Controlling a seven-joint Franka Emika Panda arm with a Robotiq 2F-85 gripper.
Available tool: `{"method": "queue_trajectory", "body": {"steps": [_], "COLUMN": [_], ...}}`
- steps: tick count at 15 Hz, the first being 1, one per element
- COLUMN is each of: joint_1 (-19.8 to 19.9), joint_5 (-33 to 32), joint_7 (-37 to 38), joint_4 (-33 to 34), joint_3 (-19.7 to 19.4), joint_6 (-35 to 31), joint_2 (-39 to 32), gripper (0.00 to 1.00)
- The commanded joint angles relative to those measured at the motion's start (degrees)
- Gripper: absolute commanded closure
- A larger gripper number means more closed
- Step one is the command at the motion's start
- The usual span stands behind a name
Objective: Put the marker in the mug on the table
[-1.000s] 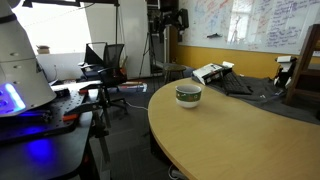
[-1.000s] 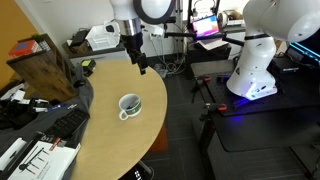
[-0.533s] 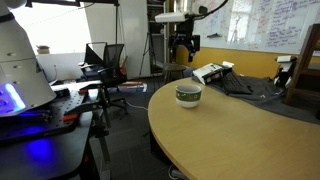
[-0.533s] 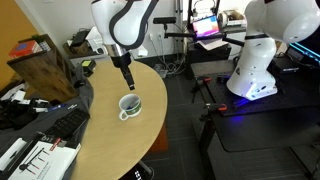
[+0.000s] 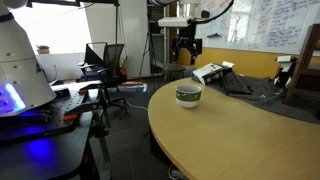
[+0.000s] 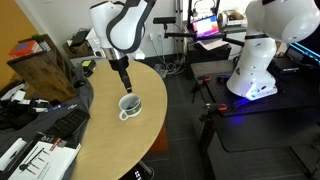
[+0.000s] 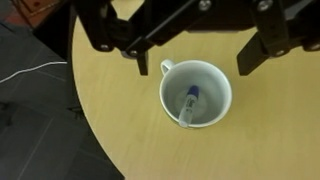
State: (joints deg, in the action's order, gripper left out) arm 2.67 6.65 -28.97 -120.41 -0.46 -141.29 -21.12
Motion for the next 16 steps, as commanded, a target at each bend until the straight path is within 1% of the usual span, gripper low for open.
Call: {"method": "queue_trajectory", "body": {"steps": [1, 5, 6, 7, 8, 9, 13, 14, 16], "joint_1": [1.4, 0.6, 0.5, 0.0, -0.3, 0.0, 0.1, 0.5, 1.3], "joint_5": [-2.0, -4.1, -4.6, -5.3, -5.7, -5.5, -5.8, -5.6, -4.9], "joint_7": [2.1, 5.8, 6.6, 8.3, 10.2, 11.0, 14.7, 14.6, 14.3], "joint_4": [2.3, 8.8, 10.9, 12.8, 14.7, 16.3, 21.3, 22.2, 24.0], "joint_3": [1.3, 1.3, 1.6, 1.5, 1.3, 1.5, 0.8, 0.9, 1.4], "joint_6": [1.8, 6.3, 7.6, 8.4, 8.8, 9.0, 9.9, 10.9, 13.2], "joint_2": [-2.5, -10.6, -12.9, -14.8, -16.6, -18.0, -21.2, -21.8, -23.0], "gripper": [0.0, 0.0, 0.06, 0.26, 0.3, 0.32, 0.63, 0.61, 0.62]}}
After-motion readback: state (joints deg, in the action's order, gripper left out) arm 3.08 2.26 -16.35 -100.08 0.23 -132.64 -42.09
